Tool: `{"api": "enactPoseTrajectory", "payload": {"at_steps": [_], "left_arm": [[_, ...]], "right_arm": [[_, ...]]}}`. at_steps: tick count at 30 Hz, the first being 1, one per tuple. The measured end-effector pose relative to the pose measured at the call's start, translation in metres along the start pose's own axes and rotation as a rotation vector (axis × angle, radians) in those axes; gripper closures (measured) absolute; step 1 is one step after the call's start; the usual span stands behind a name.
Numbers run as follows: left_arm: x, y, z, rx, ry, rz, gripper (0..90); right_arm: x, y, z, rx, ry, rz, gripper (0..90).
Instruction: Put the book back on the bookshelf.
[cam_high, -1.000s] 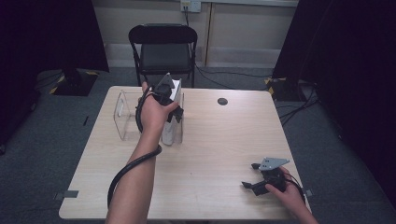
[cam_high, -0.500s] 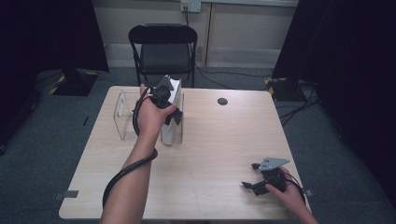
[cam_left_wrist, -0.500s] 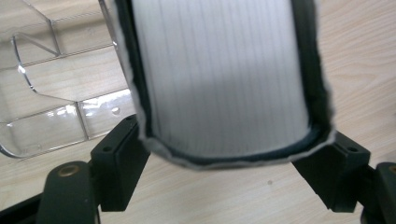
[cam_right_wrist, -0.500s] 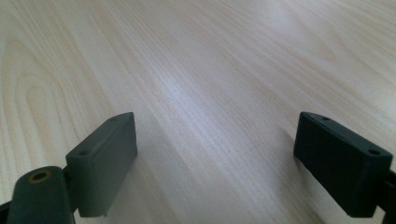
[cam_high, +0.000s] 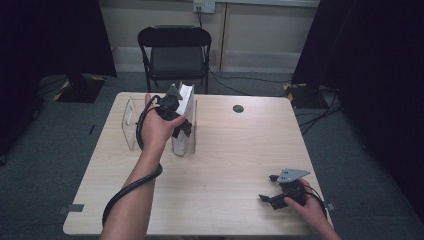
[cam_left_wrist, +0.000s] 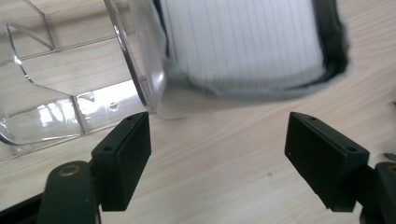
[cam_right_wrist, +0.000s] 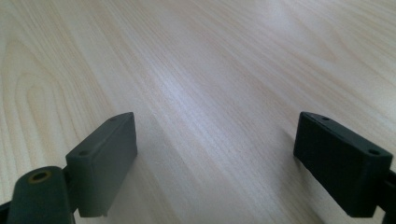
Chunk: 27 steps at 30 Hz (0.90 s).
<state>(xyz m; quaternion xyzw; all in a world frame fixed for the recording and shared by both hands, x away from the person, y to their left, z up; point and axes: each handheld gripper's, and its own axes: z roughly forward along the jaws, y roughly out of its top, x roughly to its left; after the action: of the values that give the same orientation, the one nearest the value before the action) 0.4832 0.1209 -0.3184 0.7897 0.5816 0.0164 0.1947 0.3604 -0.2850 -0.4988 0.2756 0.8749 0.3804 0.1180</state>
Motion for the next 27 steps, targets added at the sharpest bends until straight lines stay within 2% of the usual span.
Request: {"api": "enactPoseTrajectory", "payload": {"at_steps": [11, 27], "left_arm": [[0.002, -0.012, -0.003, -0.001, -0.014, 0.023, 22.9], [0.003, -0.023, -0.004, -0.014, -0.037, 0.033, 23.0]], "right_arm": [[0.000, 0.000, 0.000, 0.000, 0.000, 0.000, 12.7], [0.000, 0.000, 0.000, -0.001, -0.001, 0.001, 12.7]]}}
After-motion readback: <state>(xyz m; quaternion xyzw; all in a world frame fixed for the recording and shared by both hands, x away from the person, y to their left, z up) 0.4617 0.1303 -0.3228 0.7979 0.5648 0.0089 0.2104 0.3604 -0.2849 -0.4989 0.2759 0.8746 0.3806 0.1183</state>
